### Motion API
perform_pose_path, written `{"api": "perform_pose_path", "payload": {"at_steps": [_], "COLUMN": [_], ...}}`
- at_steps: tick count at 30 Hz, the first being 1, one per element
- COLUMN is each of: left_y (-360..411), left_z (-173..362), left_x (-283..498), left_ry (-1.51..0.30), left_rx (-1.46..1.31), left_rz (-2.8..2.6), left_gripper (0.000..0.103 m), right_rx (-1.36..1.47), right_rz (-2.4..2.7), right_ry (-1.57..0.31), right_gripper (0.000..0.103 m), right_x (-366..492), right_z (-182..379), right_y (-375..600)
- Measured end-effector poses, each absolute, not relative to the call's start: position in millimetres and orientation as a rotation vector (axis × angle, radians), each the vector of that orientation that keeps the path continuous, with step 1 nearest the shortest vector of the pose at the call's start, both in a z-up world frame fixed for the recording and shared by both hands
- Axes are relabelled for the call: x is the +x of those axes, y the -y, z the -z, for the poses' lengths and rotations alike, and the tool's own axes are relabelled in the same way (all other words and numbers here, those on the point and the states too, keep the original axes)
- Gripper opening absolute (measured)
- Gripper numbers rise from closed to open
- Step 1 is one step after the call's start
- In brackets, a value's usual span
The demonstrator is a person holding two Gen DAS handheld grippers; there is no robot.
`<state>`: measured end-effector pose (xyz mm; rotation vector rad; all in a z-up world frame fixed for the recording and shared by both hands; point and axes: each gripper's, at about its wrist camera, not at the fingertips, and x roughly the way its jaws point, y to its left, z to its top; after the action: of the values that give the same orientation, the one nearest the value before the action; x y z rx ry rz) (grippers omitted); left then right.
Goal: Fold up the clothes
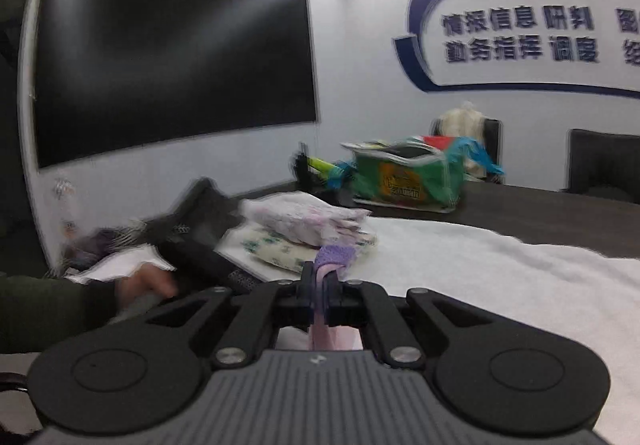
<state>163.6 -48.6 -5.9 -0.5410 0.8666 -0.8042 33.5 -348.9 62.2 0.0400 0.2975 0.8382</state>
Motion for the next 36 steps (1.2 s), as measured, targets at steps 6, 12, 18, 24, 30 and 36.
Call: {"api": "perform_pose_path", "payload": {"at_steps": [6,12,18,24,30,36], "left_y": [67.9,109.8,170.3,164.3,117.1,89.0], "left_z": [5.1,-21.4,-17.5,-18.8,-30.7,-37.2], "left_x": [175.3,178.5,160.7,148.1,144.9,157.3], "left_ry": [-0.87,-0.842,-0.817,-0.743,-0.729,-0.798], "left_rx": [-0.448,-0.159,0.245,0.226,0.05,-0.071], "left_rz": [0.661,0.651,0.634,0.477,0.231,0.23], "left_gripper": [0.049,0.05,0.028,0.001,0.001,0.004], "right_rx": [0.072,0.067,0.061,0.032,-0.088,-0.212], "right_rz": [-0.508,-0.229,-0.21,-0.254,-0.307,-0.221], "right_ry": [-0.484,-0.725,-0.741,-0.774,-0.654,-0.673], "right_gripper": [0.008,0.038,0.043,0.002,0.002,0.005], "right_x": [86.0,120.7,117.0,122.5,114.3,156.4], "right_z": [-36.4,-12.6,-11.4,4.9,-17.9,-13.5], "right_y": [369.2,383.1,387.5,372.3,335.2,301.8]}}
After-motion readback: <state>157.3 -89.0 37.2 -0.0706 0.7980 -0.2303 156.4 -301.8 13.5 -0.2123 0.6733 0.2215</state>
